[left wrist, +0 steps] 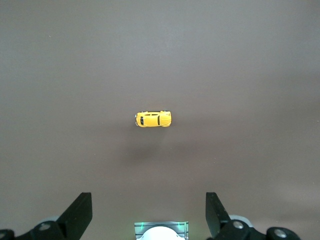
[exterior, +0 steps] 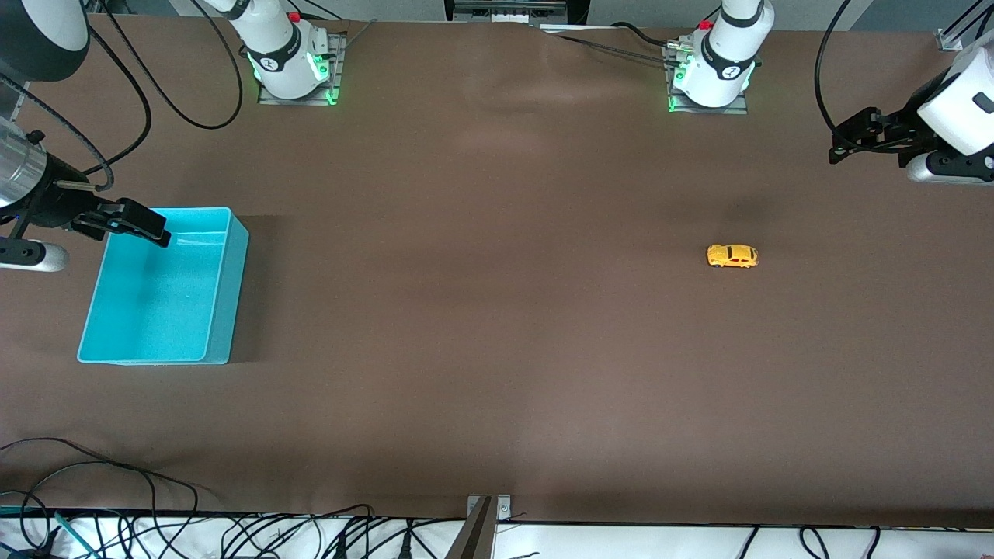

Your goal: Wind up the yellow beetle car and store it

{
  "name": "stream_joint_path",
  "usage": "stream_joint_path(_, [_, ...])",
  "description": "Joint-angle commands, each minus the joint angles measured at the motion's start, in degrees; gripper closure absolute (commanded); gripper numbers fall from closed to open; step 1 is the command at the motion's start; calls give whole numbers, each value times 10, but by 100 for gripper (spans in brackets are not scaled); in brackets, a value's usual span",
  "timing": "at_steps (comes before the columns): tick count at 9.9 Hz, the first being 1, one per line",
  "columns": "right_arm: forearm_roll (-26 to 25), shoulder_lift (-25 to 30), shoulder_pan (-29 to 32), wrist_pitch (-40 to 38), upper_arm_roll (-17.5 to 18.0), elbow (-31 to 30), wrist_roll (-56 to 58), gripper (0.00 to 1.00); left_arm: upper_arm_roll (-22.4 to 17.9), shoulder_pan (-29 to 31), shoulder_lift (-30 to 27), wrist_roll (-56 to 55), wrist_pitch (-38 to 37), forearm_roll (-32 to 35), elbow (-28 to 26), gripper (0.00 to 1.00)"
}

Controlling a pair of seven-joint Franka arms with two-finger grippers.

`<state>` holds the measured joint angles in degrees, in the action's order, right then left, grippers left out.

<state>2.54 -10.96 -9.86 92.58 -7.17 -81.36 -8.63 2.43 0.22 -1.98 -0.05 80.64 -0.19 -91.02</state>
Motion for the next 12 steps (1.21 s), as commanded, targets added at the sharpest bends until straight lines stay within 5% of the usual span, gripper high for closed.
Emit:
stream_joint_path(1, [-3, -6, 2, 6, 1, 9, 8, 0, 4, 5, 4, -6, -13, 3, 15, 0])
stream_joint_path(12, [-3, -11, 1, 20, 1, -4, 5, 0, 8, 2, 3, -7, -13, 3, 15, 0])
